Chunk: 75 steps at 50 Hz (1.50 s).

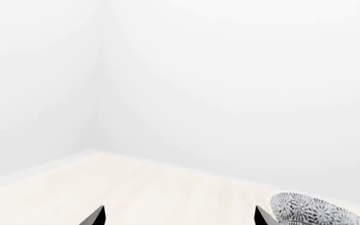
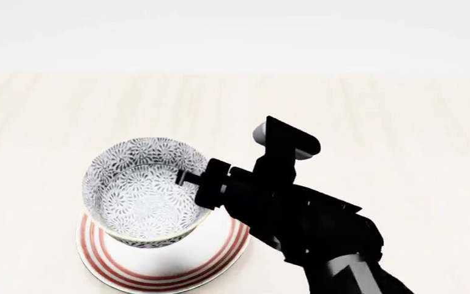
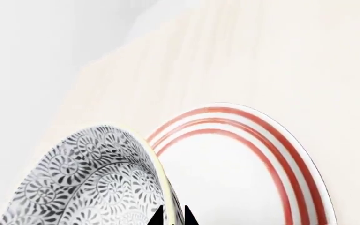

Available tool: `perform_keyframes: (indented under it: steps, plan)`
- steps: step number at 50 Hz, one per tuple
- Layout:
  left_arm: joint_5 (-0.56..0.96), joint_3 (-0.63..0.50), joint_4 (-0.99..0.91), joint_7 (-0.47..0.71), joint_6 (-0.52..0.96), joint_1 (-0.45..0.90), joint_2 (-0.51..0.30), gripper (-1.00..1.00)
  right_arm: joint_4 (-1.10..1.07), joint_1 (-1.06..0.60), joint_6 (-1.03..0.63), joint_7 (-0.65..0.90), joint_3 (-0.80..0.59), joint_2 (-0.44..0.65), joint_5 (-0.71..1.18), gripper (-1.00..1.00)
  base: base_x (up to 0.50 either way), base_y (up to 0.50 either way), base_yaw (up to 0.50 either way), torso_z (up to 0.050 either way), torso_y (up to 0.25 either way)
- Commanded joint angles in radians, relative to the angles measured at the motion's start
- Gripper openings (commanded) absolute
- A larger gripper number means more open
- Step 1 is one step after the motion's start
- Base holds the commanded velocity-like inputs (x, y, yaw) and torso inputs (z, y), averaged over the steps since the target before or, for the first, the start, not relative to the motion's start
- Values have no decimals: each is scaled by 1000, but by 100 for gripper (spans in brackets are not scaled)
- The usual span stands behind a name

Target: Put the bowl on the plate.

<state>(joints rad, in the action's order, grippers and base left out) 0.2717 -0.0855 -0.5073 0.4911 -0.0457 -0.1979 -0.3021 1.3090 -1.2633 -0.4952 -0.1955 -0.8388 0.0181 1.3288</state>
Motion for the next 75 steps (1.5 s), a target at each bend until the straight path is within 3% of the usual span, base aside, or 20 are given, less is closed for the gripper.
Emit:
perform_keyframes:
  steps: [1, 13, 19, 27, 39, 40, 48, 53, 54, 55, 57, 61, 68, 72, 75]
  plan:
    - [-10, 38, -56, -15, -10, -69, 14, 100, -1, 18, 148, -2, -516, -18, 469, -100, 0, 0, 0, 0, 10]
    - [-9, 35, -71, -9, -15, -81, 11, 100, 0, 10, 268, 0, -1035, -18, 977, -100, 0, 0, 0, 0, 0]
    - [-13, 29, -73, -4, -10, -80, 10, 100, 0, -1, 303, -23, -1218, -18, 1174, -100, 0, 0, 0, 0, 0]
    - [-16, 27, -78, 0, -9, -85, 5, 100, 0, 3, 343, -32, -1291, -18, 1265, -100, 0, 0, 0, 0, 0]
    - [-12, 30, -83, 4, -18, -96, -1, 100, 0, 20, 369, -21, -1284, -18, 1244, -100, 0, 0, 0, 0, 1]
    - [-12, 29, -83, 5, -17, -95, -2, 100, 0, 23, 372, -18, -1278, -18, 1234, 100, 0, 0, 0, 0, 0]
    - [-8, 27, -79, 6, -15, -90, -4, 100, -1, 27, 400, -138, -1144, -18, 1045, 100, 0, 0, 0, 0, 0]
    - [-11, 20, -77, 8, -12, -85, -4, 100, -4, 21, 646, -243, -1155, -8, 1096, 100, 0, 0, 0, 0, 0]
    - [-12, 19, -78, 9, -11, -84, -4, 100, -145, 3, 744, -201, -1139, 54, 1086, 100, 0, 0, 0, 0, 0]
    - [-13, 17, -80, 9, -10, -84, -4, 100, -295, -30, 894, -70, -1110, 204, 1020, 100, 0, 0, 0, 0, 0]
    - [-16, 14, -84, 10, -8, -84, -6, 100, -595, -45, 1194, 64, -1106, 380, 895, 100, 0, 0, 0, 0, 0]
    - [-19, 9, -91, 10, -6, -82, -8, 100, -1146, -42, 1503, 245, -1136, 512, 703, 100, 0, 0, 0, 0, 0]
    - [-26, 0, -103, 9, -10, -83, -12, 100, -1354, 140, 1536, 641, -917, 684, 88, 100, 0, 0, 0, 0, 0]
    - [-48, -20, -106, 13, 4, -72, -9, 100, -1429, 188, 1516, 804, -882, 749, -133, 100, 0, 0, 0, 0, 0]
    - [-65, -34, -111, 15, 18, -65, -10, 100, -1471, 216, 1516, 847, -864, 785, -200, 100, 0, 0, 0, 0, 0]
